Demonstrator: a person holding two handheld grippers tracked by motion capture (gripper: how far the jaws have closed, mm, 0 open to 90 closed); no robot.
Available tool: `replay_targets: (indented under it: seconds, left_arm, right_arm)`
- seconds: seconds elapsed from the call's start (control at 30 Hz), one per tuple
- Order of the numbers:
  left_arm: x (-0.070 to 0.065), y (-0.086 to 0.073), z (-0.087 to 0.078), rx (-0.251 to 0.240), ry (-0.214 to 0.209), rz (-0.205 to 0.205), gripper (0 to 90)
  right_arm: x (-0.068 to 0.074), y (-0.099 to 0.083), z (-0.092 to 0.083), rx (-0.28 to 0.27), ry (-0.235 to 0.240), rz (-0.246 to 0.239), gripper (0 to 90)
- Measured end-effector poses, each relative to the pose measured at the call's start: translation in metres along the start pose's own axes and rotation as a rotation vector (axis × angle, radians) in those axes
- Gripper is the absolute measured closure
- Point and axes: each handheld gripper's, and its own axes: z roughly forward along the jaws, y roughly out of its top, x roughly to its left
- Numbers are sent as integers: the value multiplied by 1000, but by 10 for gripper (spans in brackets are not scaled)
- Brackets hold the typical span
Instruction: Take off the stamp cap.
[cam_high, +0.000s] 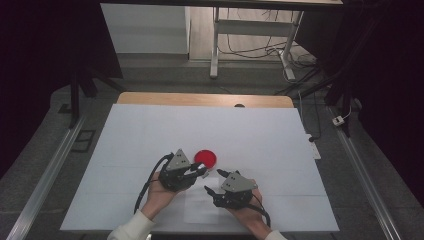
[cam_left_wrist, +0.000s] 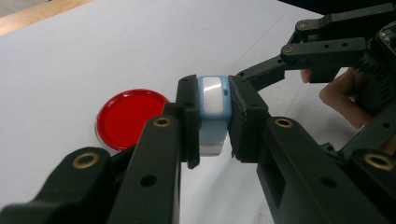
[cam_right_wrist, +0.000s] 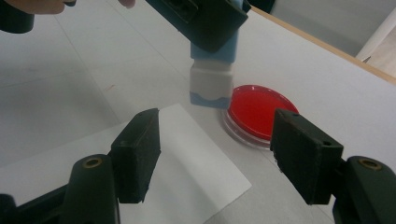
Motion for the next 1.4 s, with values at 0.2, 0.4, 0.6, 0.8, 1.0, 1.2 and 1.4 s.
replay_targets:
  seconds: [0.2, 0.4, 0.6, 0.8, 1.0, 1.2, 1.4]
  left_arm:
    - [0, 0, 0, -4, -1, -2, 748]
    - [0, 0, -1, -8, -10, -11, 748]
    - [-1, 1, 0, -11, -11, -9, 748]
    - [-1, 1, -1, -13, -13, -8, 748]
    - [-3, 1, -1, -15, -18, -3, 748]
    - [-4, 1, -1, -16, -18, -3, 748]
    - [-3, 1, -1, -16, -21, -5, 748]
  right_arm:
    - [2, 4, 5, 5, -11, 0, 333]
    - [3, 5, 10, 12, -14, 6, 340]
    - [5, 7, 13, 17, -28, 3, 356]
    - [5, 7, 19, 29, -36, 12, 391]
    - [5, 8, 23, 43, -49, 17, 455]
    - [5, 8, 26, 48, -55, 24, 492]
    - [6, 8, 29, 55, -58, 17, 520]
